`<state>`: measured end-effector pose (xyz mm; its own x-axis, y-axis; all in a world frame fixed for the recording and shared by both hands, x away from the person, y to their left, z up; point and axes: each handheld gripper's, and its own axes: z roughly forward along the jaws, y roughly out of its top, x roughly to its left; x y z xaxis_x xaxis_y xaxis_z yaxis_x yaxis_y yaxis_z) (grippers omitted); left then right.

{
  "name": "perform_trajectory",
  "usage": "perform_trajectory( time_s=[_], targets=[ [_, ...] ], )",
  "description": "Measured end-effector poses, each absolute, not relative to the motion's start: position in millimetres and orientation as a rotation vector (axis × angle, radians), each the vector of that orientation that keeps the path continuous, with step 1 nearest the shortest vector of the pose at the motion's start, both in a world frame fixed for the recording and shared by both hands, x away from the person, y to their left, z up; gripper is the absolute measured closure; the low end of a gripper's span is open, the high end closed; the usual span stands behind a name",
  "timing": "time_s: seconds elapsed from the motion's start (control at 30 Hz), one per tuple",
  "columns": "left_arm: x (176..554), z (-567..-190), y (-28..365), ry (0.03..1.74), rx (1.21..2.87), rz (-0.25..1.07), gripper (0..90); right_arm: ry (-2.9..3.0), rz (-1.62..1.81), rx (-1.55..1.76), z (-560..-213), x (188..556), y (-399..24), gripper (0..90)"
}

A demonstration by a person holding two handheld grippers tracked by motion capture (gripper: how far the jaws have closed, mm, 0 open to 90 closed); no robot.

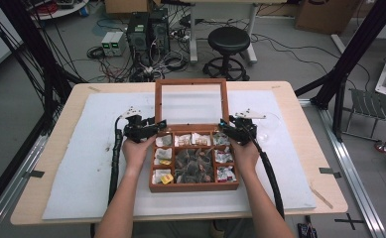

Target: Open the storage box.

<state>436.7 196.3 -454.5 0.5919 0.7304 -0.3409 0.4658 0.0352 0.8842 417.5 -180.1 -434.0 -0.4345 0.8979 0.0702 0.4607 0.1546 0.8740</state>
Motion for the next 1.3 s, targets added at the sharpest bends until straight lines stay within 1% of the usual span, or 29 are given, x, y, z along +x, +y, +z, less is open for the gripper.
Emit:
perform_trajectory(
  time_s=[0.17,0.2,0.37,0.4,0.5,0.53,0.6,0.77,0.83,0.97,1.07,1.17,1.2,1.23,1.27,1.3],
  targets=[
    [437,-455,196,1.056,1.596,0.253,45.0,1.962,1.221,1.302,-434,417,-180,57.1],
    [437,-455,195,1.08,1.596,0.246,44.4,1.959,1.213,1.309,-434,417,-179,55.5],
    [436,-455,193,1.136,1.595,0.249,41.7,1.972,1.2,1.304,-435,417,-179,55.7],
    [437,-456,194,1.157,1.58,0.221,41.8,1.971,1.182,1.293,-435,415,-176,57.4],
    [437,-457,194,1.179,1.571,0.202,41.8,1.967,1.171,1.295,-435,415,-175,57.6],
    [438,-458,194,1.211,1.557,0.17,41.7,1.972,1.171,1.3,-435,415,-175,57.7],
    [438,-459,194,1.235,1.545,0.146,41.7,1.973,1.159,1.296,-436,415,-174,58.0],
    [439,-459,194,1.264,1.529,0.117,41.7,1.981,1.14,1.275,-436,415,-173,58.5],
    [440,-462,196,1.304,1.502,0.055,41.7,1.991,1.139,1.277,-436,415,-173,58.8],
    [441,-462,196,1.313,1.5,0.045,41.7,1.996,1.136,1.279,-436,415,-174,57.1],
    [441,-463,199,1.318,1.497,0.022,41.6,1.994,1.121,1.275,-435,415,-174,52.7],
    [440,-463,201,1.317,1.497,0.012,41.6,1.995,1.121,1.282,-434,415,-175,52.4],
    [440,-463,203,1.322,1.498,0.016,40.4,2.001,1.119,1.275,-434,414,-176,51.3],
    [440,-463,203,1.322,1.498,0.016,32.5,2.001,1.119,1.275,-434,414,-176,51.3],
    [439,-461,211,1.364,1.508,0.069,29.7,2.009,1.126,1.267,-433,414,-175,48.5],
    [439,-462,217,1.383,1.497,0.063,29.9,2.008,1.126,1.261,-433,413,-175,48.5]
  ],
)
